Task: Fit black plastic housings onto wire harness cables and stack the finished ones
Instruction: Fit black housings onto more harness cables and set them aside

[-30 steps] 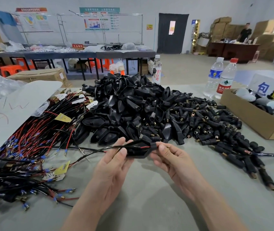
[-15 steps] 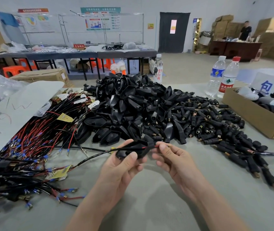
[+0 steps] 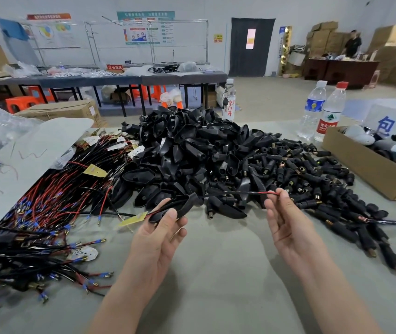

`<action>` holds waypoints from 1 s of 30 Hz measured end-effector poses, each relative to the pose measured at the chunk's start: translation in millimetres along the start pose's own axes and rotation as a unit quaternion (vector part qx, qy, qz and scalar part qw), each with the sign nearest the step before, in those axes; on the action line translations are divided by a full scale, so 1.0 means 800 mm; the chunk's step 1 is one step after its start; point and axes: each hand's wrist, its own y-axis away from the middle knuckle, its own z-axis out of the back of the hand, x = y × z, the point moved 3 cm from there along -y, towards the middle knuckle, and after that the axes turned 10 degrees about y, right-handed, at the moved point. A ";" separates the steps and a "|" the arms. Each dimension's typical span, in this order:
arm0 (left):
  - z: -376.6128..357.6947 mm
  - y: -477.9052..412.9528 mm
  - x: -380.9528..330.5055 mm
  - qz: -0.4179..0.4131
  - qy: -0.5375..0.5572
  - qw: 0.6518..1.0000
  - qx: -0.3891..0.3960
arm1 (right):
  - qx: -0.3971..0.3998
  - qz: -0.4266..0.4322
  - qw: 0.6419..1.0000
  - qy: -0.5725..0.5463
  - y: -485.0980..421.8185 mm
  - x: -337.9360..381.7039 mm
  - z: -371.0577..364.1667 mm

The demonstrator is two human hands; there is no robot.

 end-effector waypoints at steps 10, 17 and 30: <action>0.010 -0.006 -0.004 0.024 0.008 1.000 -0.019 | -0.081 0.016 0.996 -0.029 -0.005 0.017 0.022; 0.026 -0.011 -0.011 0.029 0.002 0.999 -0.021 | -0.116 0.067 0.991 0.025 -0.006 0.021 0.029; 0.040 -0.011 -0.033 -0.144 -0.318 0.937 -0.025 | -0.173 0.098 0.978 0.068 -0.004 0.023 0.045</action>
